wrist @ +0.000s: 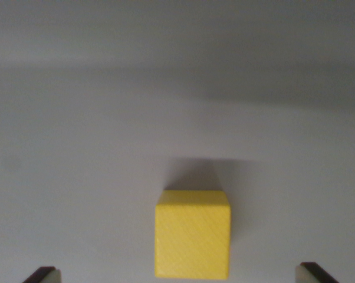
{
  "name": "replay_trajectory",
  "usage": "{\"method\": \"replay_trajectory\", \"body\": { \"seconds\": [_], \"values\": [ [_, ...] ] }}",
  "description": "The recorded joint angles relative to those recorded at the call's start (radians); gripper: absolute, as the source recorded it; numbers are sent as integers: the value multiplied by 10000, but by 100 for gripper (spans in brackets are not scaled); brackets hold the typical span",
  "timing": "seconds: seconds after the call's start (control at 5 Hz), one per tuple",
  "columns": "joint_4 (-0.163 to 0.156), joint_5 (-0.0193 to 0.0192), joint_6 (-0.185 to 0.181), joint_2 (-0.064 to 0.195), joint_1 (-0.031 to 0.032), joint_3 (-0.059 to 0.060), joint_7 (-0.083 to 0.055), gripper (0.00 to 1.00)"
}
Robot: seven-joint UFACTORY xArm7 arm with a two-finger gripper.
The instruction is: Pick yellow cube
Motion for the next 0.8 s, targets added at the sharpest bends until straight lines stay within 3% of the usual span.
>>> {"method": "replay_trajectory", "body": {
  "seconds": [0.2,0.4,0.6,0.8],
  "values": [
    [-193,50,-430,299,-9,-7,-49,0],
    [-193,50,-430,299,-9,-7,-49,0],
    [-366,94,-817,567,-17,-14,-94,0],
    [-366,94,-817,567,-17,-14,-94,0]
  ]
}}
